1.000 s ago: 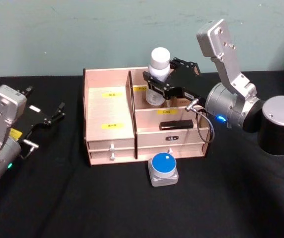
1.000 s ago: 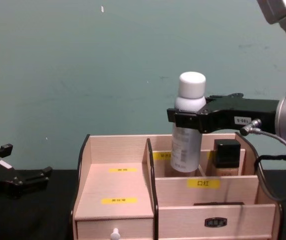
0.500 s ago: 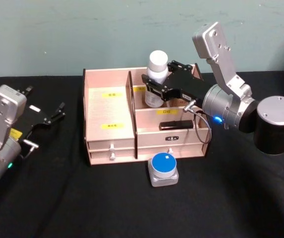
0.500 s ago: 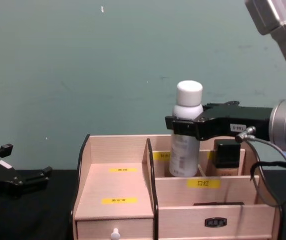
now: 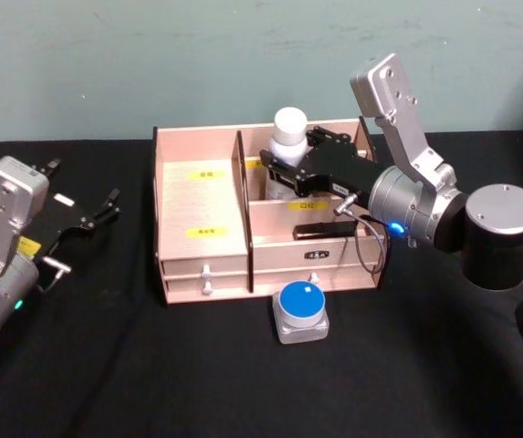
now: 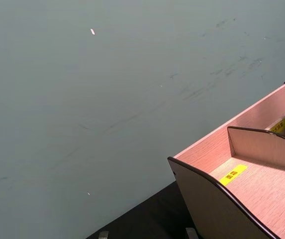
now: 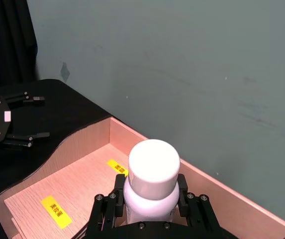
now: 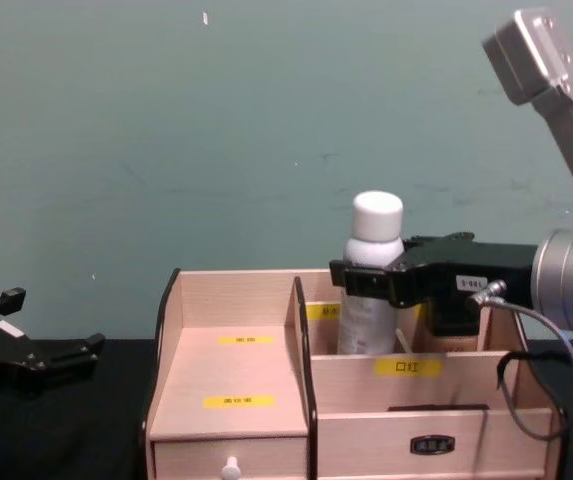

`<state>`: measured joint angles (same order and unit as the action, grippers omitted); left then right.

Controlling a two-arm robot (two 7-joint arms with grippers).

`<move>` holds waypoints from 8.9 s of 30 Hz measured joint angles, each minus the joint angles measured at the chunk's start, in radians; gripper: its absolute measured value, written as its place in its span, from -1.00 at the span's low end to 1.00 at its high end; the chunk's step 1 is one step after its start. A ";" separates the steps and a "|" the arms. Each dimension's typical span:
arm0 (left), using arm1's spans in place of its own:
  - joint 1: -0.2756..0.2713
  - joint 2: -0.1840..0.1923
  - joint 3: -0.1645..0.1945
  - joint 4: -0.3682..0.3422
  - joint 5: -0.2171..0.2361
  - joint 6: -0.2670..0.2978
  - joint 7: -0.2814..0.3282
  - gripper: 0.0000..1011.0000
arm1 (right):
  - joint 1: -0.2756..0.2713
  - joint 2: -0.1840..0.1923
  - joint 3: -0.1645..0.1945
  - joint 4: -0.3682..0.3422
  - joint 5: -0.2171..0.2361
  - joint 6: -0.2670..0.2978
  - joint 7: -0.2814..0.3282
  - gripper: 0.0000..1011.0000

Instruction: Pick up the facial cleanser and watermelon frost from the table and place them into the tiered storage box.

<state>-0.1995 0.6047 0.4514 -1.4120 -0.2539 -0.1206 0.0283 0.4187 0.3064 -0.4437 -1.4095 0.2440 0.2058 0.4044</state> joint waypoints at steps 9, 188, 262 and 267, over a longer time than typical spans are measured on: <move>0.000 0.000 0.000 0.000 0.000 0.000 0.000 0.98 | 0.002 -0.001 -0.003 0.031 0.011 0.011 0.006 0.19; 0.000 0.000 0.000 0.000 0.000 0.000 0.000 0.98 | -0.426 0.015 0.042 -0.411 -0.209 0.404 -0.098 0.98; 0.000 0.000 0.000 0.000 0.000 0.000 0.000 0.98 | -0.450 0.015 0.074 -0.490 -0.196 0.416 -0.031 0.43; 0.000 0.000 0.000 0.000 0.000 0.000 0.000 0.98 | -0.454 0.023 0.075 -0.523 -0.187 0.430 -0.018 0.43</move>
<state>-0.1995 0.6047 0.4514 -1.4120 -0.2539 -0.1206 0.0283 -0.0353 0.3296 -0.3686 -1.9328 0.0570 0.6359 0.3862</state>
